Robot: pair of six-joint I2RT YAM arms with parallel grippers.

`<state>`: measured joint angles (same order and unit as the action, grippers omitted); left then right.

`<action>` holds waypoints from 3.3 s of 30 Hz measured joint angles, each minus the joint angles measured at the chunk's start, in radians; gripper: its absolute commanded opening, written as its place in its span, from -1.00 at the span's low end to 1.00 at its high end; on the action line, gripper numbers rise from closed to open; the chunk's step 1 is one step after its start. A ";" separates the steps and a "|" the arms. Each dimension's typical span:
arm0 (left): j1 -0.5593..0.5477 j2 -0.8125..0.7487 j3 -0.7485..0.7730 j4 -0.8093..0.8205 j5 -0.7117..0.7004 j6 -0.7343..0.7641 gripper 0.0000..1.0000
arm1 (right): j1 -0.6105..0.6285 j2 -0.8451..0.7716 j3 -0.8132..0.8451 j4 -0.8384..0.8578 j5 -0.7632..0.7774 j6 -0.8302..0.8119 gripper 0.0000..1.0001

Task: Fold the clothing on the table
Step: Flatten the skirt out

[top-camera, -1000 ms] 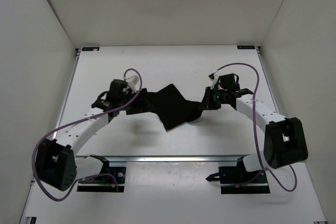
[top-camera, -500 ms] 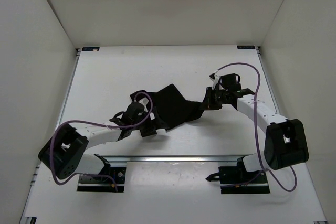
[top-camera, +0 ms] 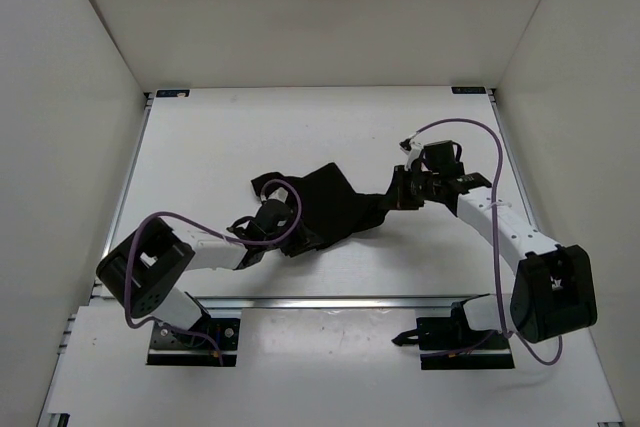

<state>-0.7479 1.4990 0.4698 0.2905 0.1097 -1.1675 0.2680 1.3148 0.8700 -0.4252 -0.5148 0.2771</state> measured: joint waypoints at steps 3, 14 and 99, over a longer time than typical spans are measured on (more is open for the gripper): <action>-0.002 0.011 0.001 -0.014 -0.021 0.000 -0.84 | 0.000 -0.008 -0.002 -0.001 -0.003 0.000 -0.99; 0.125 -0.020 0.146 -0.170 0.025 0.144 -1.00 | -0.065 -0.023 0.047 -0.090 0.008 -0.084 -0.99; 0.395 -0.275 0.260 -0.645 0.116 0.665 -1.00 | -0.071 -0.013 -0.083 -0.043 -0.112 -0.124 -0.99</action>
<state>-0.3527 1.2240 0.7296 -0.3546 0.2253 -0.5030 0.1974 1.3018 0.7872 -0.4686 -0.6270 0.1532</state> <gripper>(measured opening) 0.022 0.009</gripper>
